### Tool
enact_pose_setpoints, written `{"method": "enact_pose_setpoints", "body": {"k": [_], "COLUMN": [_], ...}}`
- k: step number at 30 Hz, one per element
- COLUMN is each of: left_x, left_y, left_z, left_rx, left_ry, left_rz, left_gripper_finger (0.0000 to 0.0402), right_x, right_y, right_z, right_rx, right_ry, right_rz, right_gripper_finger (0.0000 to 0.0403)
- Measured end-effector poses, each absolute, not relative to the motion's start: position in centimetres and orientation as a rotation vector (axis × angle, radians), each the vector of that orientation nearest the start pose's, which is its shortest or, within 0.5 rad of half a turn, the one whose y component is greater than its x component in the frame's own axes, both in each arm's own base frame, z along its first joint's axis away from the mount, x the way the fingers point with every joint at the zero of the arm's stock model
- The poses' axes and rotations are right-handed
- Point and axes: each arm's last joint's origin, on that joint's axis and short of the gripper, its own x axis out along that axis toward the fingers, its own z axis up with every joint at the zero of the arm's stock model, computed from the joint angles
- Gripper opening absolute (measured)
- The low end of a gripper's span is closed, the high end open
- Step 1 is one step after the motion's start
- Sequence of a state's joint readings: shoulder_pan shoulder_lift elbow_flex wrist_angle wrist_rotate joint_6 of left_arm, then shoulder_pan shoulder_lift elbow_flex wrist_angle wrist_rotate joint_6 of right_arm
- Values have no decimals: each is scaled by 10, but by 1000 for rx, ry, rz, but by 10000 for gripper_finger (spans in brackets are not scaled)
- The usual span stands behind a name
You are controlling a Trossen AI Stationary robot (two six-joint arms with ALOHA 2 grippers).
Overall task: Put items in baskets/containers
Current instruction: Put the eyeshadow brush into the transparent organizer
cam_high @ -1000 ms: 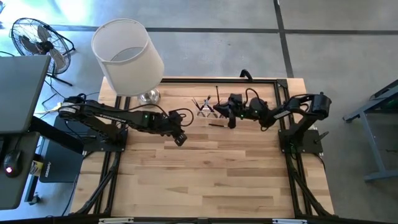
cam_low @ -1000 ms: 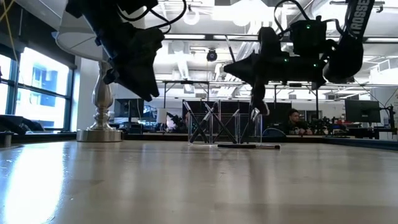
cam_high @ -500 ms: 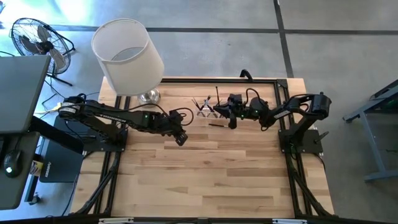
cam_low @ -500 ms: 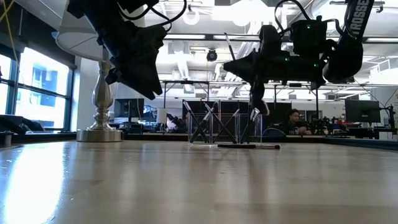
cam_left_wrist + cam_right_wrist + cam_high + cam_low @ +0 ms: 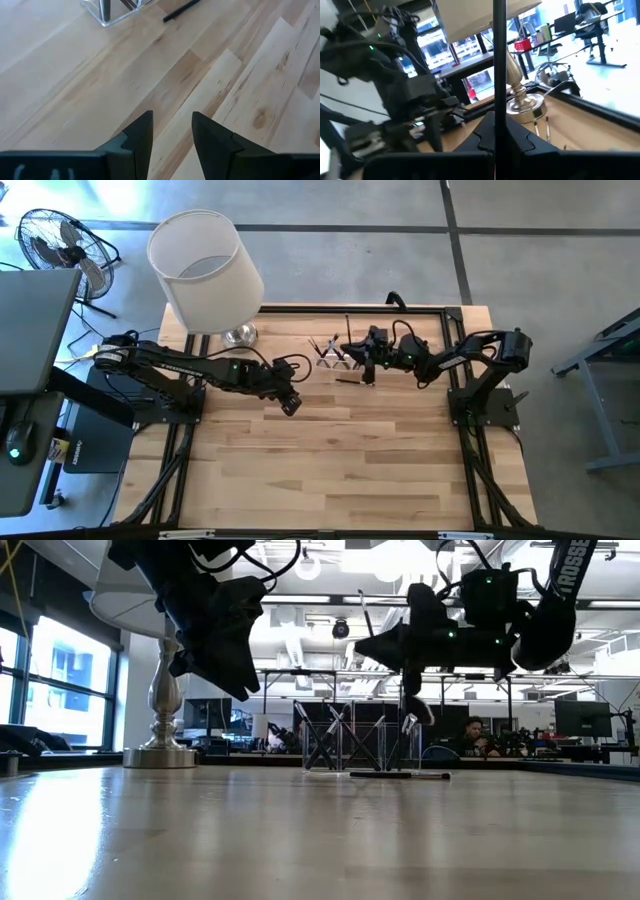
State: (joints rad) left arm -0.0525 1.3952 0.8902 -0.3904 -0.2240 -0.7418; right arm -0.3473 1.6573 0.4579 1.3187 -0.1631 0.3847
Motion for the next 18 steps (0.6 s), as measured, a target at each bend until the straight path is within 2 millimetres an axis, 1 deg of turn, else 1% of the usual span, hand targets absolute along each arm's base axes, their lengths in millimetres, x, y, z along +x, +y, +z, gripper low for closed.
{"method": "enact_pose_setpoints", "body": {"k": [3,7,10,13,18], "left_x": [277,277,277,277,277], "left_y": [-8,-8,-8,-8,-8], "left_z": [222,223,223,223,223], "left_rx": [-566,-570,-569,-569,-562], "left_ry": [780,779,778,778,773], "left_rz": [478,481,482,482,496], "left_gripper_finger": [133,133,133,133,133], "right_x": [275,285,289,290,292], "right_y": [-96,-102,-109,-119,-130], "right_z": [172,170,165,153,137], "right_rx": [293,215,193,220,292], "right_ry": [-97,25,99,123,84], "right_rz": [-196,-237,-259,-274,-273], "right_gripper_finger": [4,3,3,2,2]}}
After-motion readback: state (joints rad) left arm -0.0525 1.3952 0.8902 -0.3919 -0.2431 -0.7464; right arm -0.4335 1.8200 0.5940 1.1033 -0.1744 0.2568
